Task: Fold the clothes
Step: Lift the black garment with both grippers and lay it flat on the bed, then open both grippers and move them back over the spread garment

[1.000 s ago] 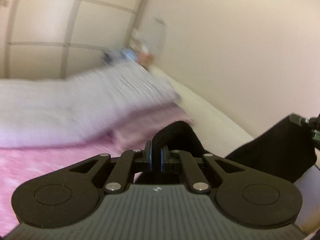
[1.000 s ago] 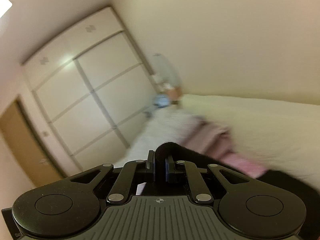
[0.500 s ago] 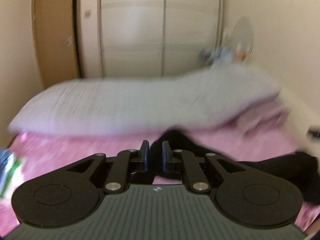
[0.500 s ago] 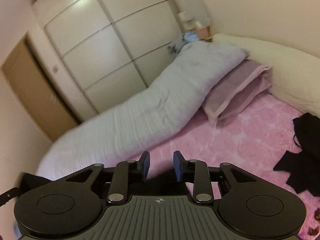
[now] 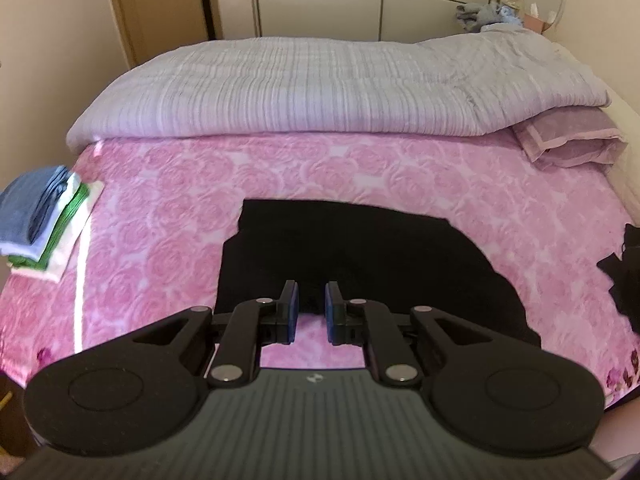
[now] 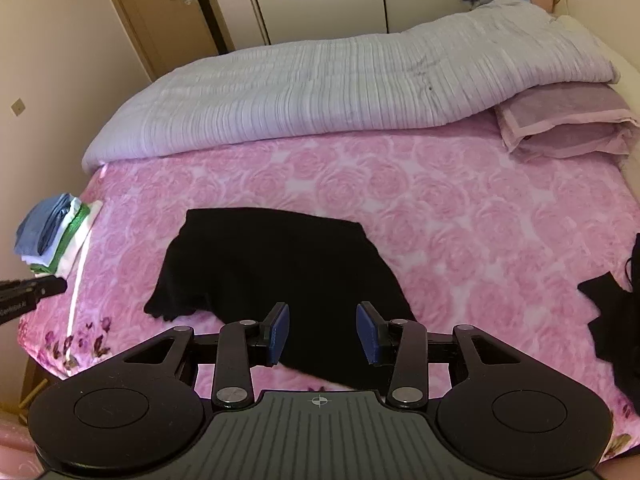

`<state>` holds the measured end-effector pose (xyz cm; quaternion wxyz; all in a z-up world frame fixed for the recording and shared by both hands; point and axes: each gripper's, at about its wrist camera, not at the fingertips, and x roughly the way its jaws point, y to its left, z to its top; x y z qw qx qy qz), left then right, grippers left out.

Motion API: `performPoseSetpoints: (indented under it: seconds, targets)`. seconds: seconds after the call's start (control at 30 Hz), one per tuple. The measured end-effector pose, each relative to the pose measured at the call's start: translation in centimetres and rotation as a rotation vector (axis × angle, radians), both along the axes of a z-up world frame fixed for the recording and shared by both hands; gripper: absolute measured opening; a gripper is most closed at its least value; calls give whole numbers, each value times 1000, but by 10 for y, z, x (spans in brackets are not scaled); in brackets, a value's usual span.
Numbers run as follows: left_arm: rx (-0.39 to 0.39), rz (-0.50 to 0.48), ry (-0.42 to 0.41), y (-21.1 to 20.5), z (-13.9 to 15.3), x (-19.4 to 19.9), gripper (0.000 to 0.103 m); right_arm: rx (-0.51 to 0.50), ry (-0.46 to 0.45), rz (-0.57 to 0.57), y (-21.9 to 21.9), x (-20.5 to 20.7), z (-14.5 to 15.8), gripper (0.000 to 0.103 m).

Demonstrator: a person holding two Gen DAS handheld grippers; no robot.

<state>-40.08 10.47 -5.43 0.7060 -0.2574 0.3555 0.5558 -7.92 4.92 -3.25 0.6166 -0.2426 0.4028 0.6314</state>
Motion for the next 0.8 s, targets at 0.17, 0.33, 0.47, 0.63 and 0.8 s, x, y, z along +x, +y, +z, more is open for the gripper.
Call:
performPoseSetpoints:
  seconds: [0.17,0.33,0.47,0.63,0.8]
  targets:
    - [-8,14,46,-30,-3,7,16,-14,-7,-15,-24,9,1,41]
    - [-20,25,90,-68,-11,20,22,-79,8,-52,-58,20,-17,42]
    - [-35,37,127,-101,-18,26,24,-73,-31,-30,-83,20,-24,42]
    - [-38,46,144,-144,-19,26,29,-53,-66,9,-115,11,-31,42]
    - [-50,70,146,-181,-21,20,29,-81,-65,30,-146,5,-44,42]
